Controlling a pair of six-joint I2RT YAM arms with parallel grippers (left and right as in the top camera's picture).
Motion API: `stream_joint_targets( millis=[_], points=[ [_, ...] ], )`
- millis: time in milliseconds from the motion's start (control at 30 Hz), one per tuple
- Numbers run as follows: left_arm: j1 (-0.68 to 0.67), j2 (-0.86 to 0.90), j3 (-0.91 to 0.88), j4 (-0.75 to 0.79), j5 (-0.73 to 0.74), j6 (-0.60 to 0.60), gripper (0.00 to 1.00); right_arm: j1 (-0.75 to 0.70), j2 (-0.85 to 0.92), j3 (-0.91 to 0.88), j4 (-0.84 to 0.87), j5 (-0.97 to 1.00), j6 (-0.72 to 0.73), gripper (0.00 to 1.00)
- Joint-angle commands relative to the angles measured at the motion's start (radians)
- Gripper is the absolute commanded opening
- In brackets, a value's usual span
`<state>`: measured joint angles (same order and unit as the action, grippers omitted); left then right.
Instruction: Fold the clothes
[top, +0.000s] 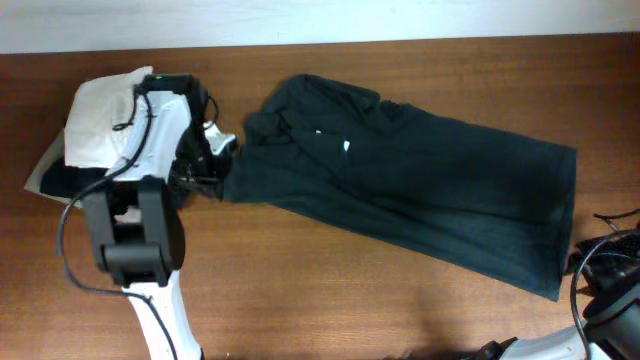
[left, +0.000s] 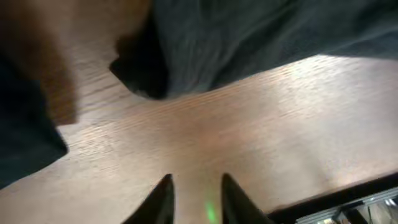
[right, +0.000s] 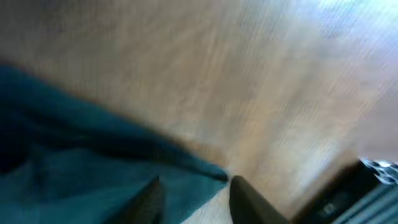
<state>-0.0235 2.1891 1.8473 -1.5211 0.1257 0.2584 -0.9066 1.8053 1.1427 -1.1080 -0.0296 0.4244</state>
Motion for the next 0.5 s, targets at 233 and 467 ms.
stream_joint_targets(
  millis=[233,467],
  points=[
    [0.005,-0.021,-0.257,0.409,0.106,-0.011,0.01,-0.003,-0.019,-0.097,0.027,-0.174,-0.08,0.51],
    [0.011,-0.028,-0.23,0.395,0.088,-0.011,0.0,-0.004,-0.019,-0.204,0.137,-0.156,-0.069,0.57]
  ],
)
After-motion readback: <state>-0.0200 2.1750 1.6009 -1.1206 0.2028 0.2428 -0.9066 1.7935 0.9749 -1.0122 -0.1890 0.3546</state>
